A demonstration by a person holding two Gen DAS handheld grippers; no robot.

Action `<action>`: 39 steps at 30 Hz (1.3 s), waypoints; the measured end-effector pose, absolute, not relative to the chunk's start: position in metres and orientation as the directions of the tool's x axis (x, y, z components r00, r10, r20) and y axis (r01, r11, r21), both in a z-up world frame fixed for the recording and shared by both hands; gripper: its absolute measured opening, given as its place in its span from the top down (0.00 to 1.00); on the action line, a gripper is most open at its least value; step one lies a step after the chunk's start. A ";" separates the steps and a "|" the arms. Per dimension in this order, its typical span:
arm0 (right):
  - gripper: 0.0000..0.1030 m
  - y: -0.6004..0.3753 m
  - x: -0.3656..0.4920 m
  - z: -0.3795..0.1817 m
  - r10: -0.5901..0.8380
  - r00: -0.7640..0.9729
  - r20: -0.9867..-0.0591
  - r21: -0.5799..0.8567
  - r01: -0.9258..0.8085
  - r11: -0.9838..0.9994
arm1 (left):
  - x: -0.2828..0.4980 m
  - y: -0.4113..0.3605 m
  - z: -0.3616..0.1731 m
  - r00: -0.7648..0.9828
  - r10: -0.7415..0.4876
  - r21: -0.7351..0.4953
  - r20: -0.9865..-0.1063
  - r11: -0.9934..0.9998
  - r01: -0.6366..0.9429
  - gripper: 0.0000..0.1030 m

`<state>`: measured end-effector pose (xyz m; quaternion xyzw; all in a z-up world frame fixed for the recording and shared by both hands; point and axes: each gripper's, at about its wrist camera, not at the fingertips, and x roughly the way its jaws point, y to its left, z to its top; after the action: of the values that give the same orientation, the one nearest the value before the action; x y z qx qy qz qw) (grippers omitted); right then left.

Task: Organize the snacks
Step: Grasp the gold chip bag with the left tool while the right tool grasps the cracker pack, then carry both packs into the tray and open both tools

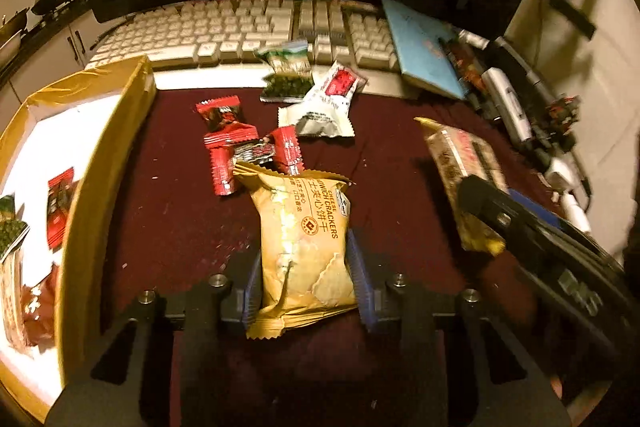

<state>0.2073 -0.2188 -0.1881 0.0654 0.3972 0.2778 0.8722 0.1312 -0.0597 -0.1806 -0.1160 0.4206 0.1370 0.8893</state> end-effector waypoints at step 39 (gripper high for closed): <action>0.32 0.099 0.151 -0.147 0.607 0.185 -0.773 0.228 -0.812 0.538 | 0.033 0.148 -0.178 0.564 0.146 -0.262 -0.813 0.773 -0.578 0.67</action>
<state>0.1510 0.0995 -0.1465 -0.1175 0.4361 0.4660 0.7608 0.0327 0.1483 -0.1781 -0.2603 0.4149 0.2144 0.8451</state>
